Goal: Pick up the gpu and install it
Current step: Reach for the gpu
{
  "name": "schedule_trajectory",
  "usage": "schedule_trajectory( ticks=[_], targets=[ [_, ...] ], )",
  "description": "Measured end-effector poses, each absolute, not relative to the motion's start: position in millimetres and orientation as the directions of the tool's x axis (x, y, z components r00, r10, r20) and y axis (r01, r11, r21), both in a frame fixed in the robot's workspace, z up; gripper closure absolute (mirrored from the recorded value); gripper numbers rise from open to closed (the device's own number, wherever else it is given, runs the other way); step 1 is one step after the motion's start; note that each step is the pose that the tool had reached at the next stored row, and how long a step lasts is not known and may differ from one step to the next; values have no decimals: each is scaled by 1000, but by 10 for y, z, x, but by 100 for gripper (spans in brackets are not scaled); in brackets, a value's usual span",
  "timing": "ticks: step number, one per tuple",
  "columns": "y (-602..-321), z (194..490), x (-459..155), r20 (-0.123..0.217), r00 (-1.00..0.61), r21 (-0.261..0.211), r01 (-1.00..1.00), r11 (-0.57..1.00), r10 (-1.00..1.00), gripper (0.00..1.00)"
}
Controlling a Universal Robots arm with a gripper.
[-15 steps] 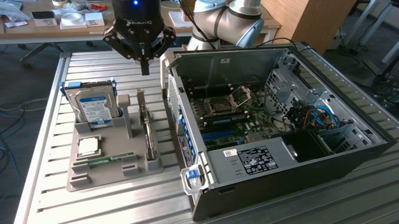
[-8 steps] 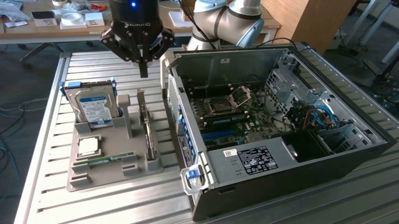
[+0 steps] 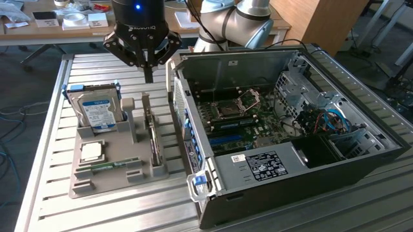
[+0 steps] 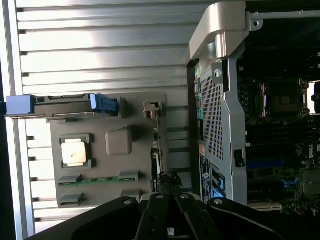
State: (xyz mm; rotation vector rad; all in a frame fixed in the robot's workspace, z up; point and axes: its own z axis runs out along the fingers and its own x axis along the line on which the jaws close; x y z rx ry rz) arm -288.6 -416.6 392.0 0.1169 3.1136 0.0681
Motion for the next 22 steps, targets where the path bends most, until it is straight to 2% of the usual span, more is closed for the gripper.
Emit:
schedule_trajectory(
  ticks=[22],
  targets=[
    [-4221, 3920, -2886, -23, -997, 43, 74, 996, 75, 89]
  ],
)
